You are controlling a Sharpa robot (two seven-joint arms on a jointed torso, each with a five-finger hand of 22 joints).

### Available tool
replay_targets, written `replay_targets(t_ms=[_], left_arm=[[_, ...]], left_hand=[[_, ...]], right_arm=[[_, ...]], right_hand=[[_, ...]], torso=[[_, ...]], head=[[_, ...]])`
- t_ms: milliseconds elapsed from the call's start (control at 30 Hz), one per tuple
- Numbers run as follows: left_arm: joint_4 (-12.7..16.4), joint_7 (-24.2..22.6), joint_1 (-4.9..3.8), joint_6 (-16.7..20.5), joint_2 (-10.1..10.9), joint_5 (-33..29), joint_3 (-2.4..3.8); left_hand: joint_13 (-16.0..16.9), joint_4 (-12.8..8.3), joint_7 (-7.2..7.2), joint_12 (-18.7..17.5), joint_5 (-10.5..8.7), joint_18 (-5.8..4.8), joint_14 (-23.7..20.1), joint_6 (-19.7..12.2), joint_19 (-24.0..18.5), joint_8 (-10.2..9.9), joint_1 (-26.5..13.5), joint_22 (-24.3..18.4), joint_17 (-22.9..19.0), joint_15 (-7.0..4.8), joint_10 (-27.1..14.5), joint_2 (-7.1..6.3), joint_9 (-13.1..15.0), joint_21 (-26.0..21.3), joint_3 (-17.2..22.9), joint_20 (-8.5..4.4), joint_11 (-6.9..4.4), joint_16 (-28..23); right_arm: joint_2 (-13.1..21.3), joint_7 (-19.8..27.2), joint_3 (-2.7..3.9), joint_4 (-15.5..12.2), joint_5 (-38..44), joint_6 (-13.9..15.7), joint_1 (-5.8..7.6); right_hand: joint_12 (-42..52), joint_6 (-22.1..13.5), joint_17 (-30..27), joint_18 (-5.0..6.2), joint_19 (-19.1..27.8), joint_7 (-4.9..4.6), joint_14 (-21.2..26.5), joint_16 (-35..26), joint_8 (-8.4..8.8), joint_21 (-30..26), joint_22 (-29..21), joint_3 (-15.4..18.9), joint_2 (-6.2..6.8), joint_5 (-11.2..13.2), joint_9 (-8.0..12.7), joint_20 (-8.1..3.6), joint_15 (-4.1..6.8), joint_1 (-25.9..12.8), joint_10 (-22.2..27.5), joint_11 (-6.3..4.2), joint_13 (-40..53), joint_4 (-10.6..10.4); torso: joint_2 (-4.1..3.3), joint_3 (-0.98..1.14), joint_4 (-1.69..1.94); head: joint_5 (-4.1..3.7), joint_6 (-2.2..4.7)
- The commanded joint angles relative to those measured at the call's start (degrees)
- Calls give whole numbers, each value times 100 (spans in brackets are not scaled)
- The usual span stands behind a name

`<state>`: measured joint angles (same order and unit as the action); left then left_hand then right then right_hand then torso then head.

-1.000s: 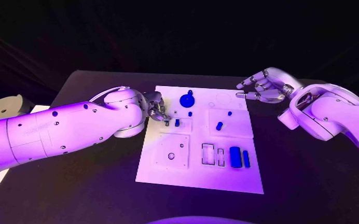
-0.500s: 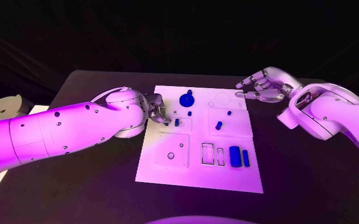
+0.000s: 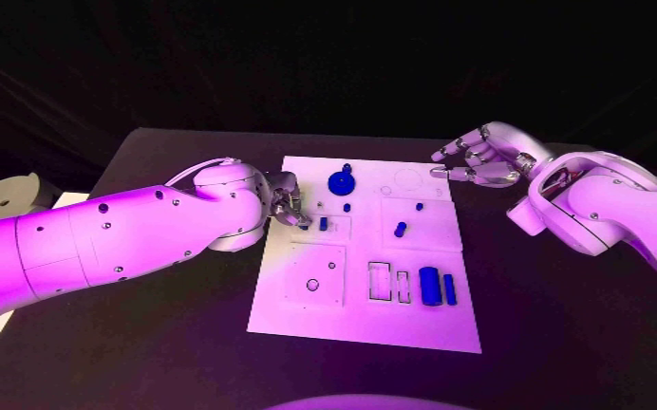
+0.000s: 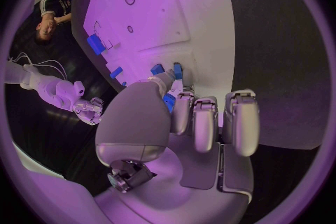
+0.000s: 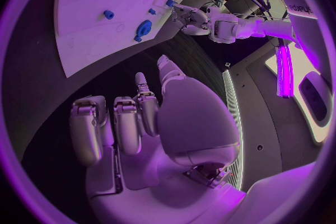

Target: Assemble the parts on the task board

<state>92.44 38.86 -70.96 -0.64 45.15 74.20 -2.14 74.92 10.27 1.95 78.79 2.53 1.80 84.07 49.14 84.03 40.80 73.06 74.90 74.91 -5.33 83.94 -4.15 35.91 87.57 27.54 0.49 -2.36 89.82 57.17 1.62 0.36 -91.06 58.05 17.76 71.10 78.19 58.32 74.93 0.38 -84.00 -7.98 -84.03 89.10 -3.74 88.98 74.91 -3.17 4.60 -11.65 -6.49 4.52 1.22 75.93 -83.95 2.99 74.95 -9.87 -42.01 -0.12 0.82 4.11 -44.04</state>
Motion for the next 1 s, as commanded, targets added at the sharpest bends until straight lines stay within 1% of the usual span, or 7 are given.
replay_targets(t_ms=[33,167,267,367,600,800,1000], left_arm=[[8,50,16,-202,-10,27,-14],[-6,81,16,-205,-24,14,-15],[-23,100,17,-218,-33,-18,-16],[-41,114,17,-240,-50,-75,-18],[-84,151,17,-261,-82,-188,-25],[-128,214,17,-277,-107,-248,-27],[-167,269,17,-258,-135,-265,-28]], left_hand=[[399,-289,-72,12,16,-95,593,59,439,20,31,1185,1509,-43,28,-4,544,12,324,-31,-39,18],[409,-269,-67,21,15,-95,593,70,438,21,-8,1183,1509,-42,34,-2,545,10,353,-32,-34,18],[412,-229,-63,23,14,-95,593,82,437,29,-73,1183,1509,-39,36,17,553,9,377,-32,-31,18],[409,-195,-61,20,14,-94,593,90,437,39,-131,1182,1509,-37,36,23,562,8,380,-32,-28,18],[415,-28,-76,25,13,-93,593,142,434,95,-379,1179,1509,-40,42,20,605,4,317,-29,-35,18],[428,99,-86,38,13,-95,593,172,438,121,-570,1188,1509,-48,52,-45,628,9,207,-31,-42,18],[426,169,-95,35,13,-96,593,191,440,130,-671,1192,1509,-55,54,-82,638,12,129,-34,-50,18]], right_arm=[[-3,41,0,-7,31,-67,-4],[-5,40,0,-8,32,-63,-4],[-6,41,0,-10,32,-59,-4],[-4,41,0,-13,33,-57,-4],[3,40,0,-23,34,-50,-4],[8,41,0,-31,34,-43,-4],[8,44,0,-38,34,-40,-4]], right_hand=[[-26,6,1292,15,-484,-4,-545,-34,-20,-27,1301,35,-37,-6,-9,52,-22,-35,-44,16,878,-2],[-27,6,1291,15,-484,-4,-544,-36,-20,-27,1302,41,-41,-7,-10,52,-22,-34,-44,16,877,-2],[-29,6,1288,15,-484,-3,-544,-37,-20,-27,1302,49,-47,-7,-11,51,-21,-32,-43,15,875,-2],[-29,6,1288,15,-484,-3,-544,-37,-20,-27,1302,49,-47,-7,-11,51,-21,-32,-43,15,875,-2],[-29,6,1288,15,-484,-3,-544,-37,-20,-27,1302,49,-47,-7,-11,51,-21,-32,-43,15,875,-2],[-29,6,1288,15,-484,-3,-544,-37,-20,-27,1302,49,-47,-7,-11,51,-21,-32,-43,15,875,-2],[-29,6,1288,15,-484,-3,-544,-37,-20,-27,1302,49,-47,-7,-11,51,-21,-32,-43,15,875,-2]], torso=[[-2,0,2],[0,3,2],[-4,0,-6],[-2,1,1],[0,4,-3],[-2,2,3],[-2,3,1]], head=[[5,-1],[5,-2],[4,-6],[-3,-18],[-8,-28],[-20,-37],[-24,-42]])
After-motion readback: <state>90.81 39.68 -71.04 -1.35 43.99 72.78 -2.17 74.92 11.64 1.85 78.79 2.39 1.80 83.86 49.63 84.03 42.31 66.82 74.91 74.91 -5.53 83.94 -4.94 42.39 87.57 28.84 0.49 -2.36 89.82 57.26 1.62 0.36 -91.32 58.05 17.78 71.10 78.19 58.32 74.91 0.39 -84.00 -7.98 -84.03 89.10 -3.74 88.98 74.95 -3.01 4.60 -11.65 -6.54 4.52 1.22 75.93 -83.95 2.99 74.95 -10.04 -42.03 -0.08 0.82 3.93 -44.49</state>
